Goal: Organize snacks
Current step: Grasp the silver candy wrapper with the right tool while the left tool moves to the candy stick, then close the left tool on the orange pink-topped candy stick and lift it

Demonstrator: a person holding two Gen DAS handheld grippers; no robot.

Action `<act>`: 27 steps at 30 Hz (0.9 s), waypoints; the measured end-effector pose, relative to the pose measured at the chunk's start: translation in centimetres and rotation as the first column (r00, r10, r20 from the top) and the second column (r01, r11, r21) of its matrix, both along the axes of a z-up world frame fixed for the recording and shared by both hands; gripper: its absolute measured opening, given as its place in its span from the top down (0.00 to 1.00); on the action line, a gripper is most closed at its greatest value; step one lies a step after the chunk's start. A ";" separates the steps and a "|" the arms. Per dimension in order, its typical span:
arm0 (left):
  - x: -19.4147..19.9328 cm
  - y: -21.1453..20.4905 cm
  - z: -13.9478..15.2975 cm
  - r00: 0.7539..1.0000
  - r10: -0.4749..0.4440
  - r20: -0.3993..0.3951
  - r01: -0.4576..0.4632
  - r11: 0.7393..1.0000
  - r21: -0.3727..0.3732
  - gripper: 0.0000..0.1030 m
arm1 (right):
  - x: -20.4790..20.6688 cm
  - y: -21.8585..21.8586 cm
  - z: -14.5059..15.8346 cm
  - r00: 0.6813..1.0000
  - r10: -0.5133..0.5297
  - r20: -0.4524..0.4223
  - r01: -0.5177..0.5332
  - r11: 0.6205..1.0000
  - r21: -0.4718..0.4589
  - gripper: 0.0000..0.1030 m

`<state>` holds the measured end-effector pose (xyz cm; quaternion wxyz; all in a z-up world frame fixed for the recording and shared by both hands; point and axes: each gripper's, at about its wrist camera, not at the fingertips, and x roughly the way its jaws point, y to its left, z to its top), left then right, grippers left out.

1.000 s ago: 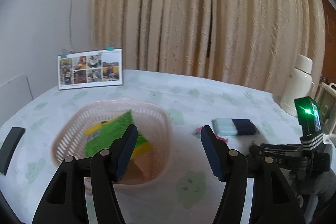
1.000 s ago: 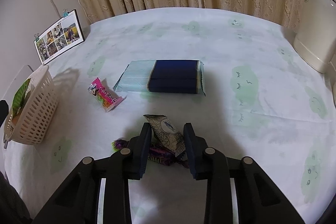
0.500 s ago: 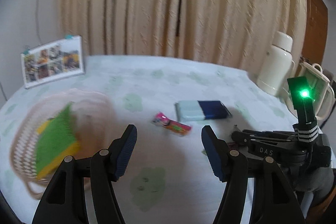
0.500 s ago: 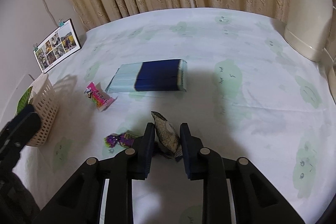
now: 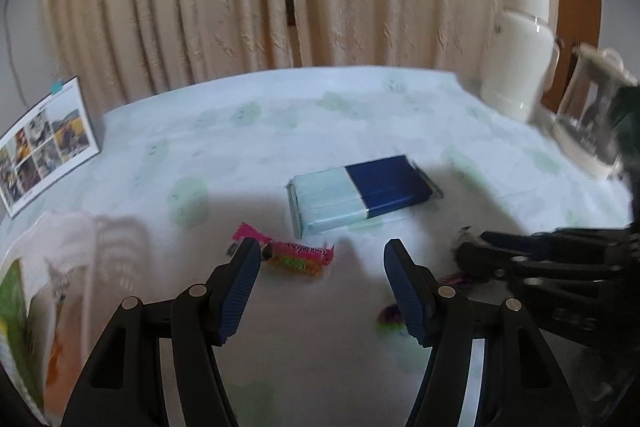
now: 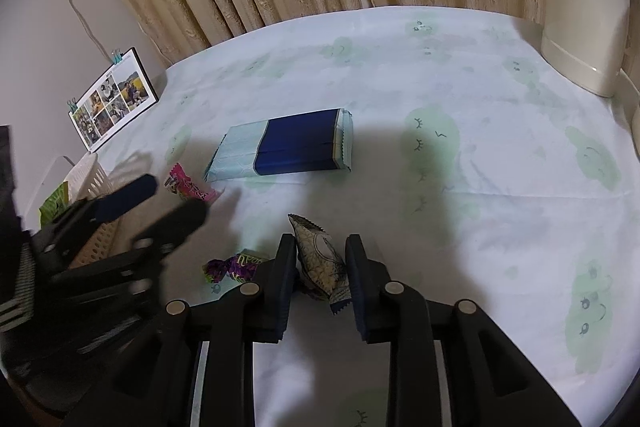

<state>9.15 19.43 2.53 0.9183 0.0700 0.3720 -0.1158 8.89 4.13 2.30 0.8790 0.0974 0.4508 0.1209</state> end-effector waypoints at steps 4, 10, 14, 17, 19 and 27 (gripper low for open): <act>1.8 1.2 -0.7 0.996 0.056 -0.063 -0.058 0.998 -0.032 0.37 | 0.0 0.0 0.0 1.000 0.000 0.000 0.000 1.000 0.001 0.75; 3.2 2.9 -1.7 0.987 0.085 -0.139 -0.097 0.992 -0.081 0.37 | 0.0 0.0 -0.1 1.000 0.001 -0.001 -0.001 1.000 0.002 0.73; 3.3 2.9 -1.9 0.987 0.070 -0.142 -0.082 0.993 -0.080 0.38 | 0.0 0.0 -0.1 1.000 0.001 -0.002 -0.001 1.000 0.003 0.72; 3.2 2.9 -1.7 0.988 0.066 -0.138 -0.078 0.993 -0.086 0.49 | 0.0 0.0 -0.1 1.000 0.000 -0.002 0.000 1.000 0.003 0.72; 3.1 3.0 -1.6 0.989 0.062 -0.134 -0.075 0.993 -0.092 0.59 | 0.0 0.0 -0.1 1.000 0.000 -0.002 0.000 1.000 0.003 0.72; 2.5 2.8 -1.0 0.994 0.035 -0.102 -0.048 0.991 -0.128 0.72 | -0.1 0.1 -0.1 1.000 -0.001 0.000 0.001 1.000 0.003 0.72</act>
